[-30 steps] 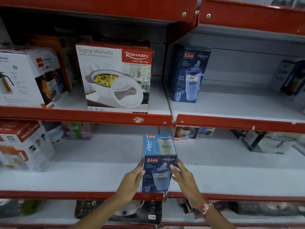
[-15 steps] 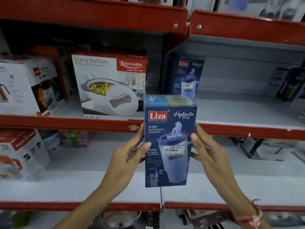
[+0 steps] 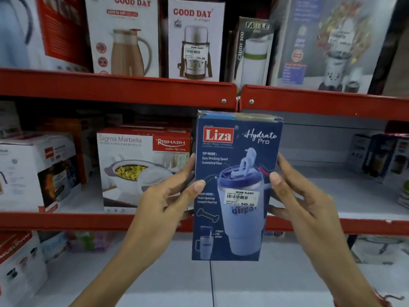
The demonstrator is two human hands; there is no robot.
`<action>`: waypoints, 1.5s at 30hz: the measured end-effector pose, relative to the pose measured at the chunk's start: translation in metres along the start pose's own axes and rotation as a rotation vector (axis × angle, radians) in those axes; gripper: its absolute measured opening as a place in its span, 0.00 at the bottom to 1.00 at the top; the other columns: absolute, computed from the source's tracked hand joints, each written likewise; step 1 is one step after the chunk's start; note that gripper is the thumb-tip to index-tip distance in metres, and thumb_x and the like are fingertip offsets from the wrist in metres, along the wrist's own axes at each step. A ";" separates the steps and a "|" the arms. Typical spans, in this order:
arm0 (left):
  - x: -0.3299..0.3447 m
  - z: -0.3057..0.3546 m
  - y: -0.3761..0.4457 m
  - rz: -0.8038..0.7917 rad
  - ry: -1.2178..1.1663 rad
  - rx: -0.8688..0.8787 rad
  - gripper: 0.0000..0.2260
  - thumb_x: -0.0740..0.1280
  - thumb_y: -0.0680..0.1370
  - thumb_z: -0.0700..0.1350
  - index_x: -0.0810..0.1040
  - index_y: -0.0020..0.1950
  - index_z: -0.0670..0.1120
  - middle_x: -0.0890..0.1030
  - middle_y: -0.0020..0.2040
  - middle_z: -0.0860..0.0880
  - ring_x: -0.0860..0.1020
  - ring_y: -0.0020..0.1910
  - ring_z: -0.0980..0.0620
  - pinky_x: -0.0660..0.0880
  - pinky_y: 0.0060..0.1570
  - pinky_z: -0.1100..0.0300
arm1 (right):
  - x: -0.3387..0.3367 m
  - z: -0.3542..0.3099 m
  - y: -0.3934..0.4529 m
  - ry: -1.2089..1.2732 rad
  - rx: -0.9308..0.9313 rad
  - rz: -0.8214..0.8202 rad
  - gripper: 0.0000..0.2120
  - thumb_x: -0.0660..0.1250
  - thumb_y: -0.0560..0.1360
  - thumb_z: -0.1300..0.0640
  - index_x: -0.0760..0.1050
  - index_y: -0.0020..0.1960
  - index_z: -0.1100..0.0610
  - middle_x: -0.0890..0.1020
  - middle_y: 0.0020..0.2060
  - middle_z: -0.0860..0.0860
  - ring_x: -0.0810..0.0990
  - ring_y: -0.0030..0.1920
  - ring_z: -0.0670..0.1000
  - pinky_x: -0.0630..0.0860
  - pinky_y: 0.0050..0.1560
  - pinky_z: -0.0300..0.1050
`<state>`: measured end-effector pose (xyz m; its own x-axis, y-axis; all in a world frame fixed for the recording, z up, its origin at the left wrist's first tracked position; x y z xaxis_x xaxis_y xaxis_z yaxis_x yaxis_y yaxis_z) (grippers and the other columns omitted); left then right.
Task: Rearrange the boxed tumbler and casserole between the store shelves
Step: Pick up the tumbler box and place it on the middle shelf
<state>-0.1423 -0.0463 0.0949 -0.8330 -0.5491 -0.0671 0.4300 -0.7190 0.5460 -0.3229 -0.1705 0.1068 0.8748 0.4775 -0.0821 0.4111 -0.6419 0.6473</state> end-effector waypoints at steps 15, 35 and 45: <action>0.062 -0.072 0.055 -0.017 -0.002 0.035 0.23 0.64 0.78 0.44 0.66 0.72 0.58 0.81 0.62 0.56 0.79 0.61 0.54 0.81 0.52 0.55 | -0.041 0.068 0.038 0.003 -0.004 0.146 0.18 0.64 0.77 0.52 0.74 0.61 0.32 0.81 0.63 0.44 0.82 0.58 0.42 0.82 0.56 0.50; 0.097 -0.147 0.130 0.037 0.106 -0.081 0.19 0.64 0.77 0.48 0.67 0.61 0.69 0.82 0.59 0.51 0.81 0.56 0.51 0.81 0.51 0.43 | -0.067 0.187 0.102 0.035 0.149 0.144 0.18 0.63 0.79 0.58 0.69 0.67 0.44 0.80 0.61 0.52 0.79 0.62 0.58 0.83 0.47 0.42; 0.093 -0.147 0.130 0.014 0.127 -0.084 0.19 0.64 0.76 0.50 0.66 0.61 0.71 0.82 0.59 0.50 0.81 0.56 0.51 0.82 0.50 0.43 | -0.061 0.187 0.104 0.003 0.159 0.120 0.18 0.62 0.79 0.57 0.69 0.67 0.45 0.78 0.61 0.50 0.78 0.64 0.58 0.82 0.52 0.51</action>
<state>-0.1130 -0.2532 0.0369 -0.7786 -0.6046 -0.1681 0.4727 -0.7412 0.4765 -0.2854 -0.3778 0.0375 0.9193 0.3934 -0.0089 0.3393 -0.7812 0.5240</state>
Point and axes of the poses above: each hand's wrist, its own y-axis towards the middle knuckle, its own x-axis out of the palm, z = x × y, the point moved 10 cm from there along y, towards the middle knuckle
